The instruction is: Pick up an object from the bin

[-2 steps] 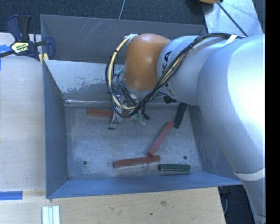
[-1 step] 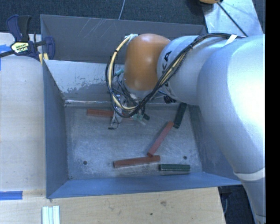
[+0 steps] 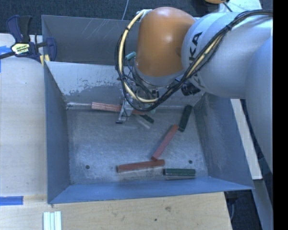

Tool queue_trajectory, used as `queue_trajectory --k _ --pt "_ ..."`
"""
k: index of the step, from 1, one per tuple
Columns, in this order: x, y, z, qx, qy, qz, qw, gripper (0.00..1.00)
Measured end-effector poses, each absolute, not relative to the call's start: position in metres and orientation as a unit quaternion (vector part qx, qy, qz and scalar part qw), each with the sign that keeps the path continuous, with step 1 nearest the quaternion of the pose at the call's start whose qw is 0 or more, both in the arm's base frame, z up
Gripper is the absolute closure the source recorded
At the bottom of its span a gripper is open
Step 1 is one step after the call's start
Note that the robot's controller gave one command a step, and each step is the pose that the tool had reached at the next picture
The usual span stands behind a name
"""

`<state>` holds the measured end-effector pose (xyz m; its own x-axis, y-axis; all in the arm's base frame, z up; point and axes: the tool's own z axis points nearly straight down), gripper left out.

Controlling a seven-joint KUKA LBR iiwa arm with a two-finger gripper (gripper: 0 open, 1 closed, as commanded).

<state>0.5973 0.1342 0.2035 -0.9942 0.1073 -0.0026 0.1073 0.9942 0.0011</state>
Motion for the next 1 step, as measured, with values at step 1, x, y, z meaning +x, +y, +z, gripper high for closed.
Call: queue_trajectory --k 1 --pt "0.5973 0.1342 0.2034 0.054 0.999 0.0 0.001 1.0"
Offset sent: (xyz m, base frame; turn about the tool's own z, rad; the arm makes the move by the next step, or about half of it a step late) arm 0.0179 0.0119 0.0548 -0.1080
